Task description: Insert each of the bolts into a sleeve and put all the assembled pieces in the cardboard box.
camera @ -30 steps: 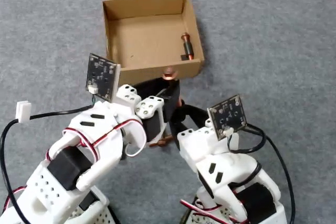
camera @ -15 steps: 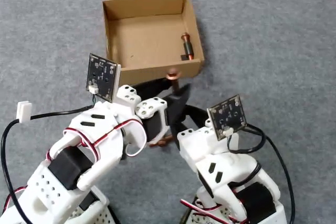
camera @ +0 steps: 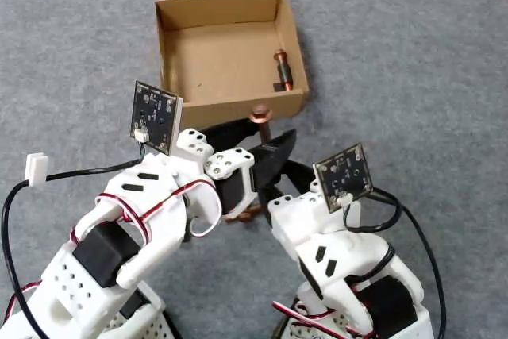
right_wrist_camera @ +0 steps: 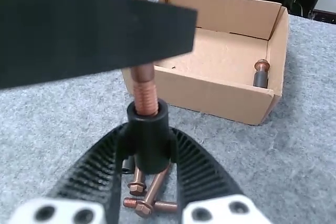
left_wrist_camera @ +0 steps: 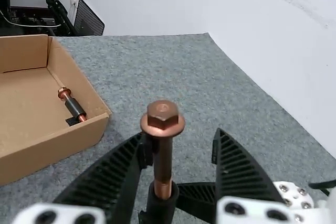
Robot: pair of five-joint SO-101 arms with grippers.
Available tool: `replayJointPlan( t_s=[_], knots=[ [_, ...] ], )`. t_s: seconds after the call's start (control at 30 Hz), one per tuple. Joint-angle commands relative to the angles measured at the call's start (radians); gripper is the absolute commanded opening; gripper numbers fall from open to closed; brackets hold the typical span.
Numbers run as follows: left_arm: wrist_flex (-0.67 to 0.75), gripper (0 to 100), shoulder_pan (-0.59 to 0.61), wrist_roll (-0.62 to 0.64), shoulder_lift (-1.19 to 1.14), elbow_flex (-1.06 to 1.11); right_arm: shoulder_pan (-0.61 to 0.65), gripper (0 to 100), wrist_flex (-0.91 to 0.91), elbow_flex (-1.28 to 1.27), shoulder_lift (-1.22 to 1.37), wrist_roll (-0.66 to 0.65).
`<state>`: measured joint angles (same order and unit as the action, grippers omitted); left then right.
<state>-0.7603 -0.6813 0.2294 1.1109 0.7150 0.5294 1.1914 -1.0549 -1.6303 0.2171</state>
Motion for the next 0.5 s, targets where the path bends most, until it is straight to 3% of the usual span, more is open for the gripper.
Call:
replayJointPlan(
  t_s=[0.0, 0.47],
  knots=[
    [0.005, 19, 0.009, -0.002, 0.012, -0.012, 0.002, 0.1, 0.000, 0.007, -0.004, 0.009],
    [-0.003, 19, -0.069, -0.040, 0.012, -0.078, 0.002, 0.1, 0.000, 0.005, -0.004, 0.006]
  ],
)
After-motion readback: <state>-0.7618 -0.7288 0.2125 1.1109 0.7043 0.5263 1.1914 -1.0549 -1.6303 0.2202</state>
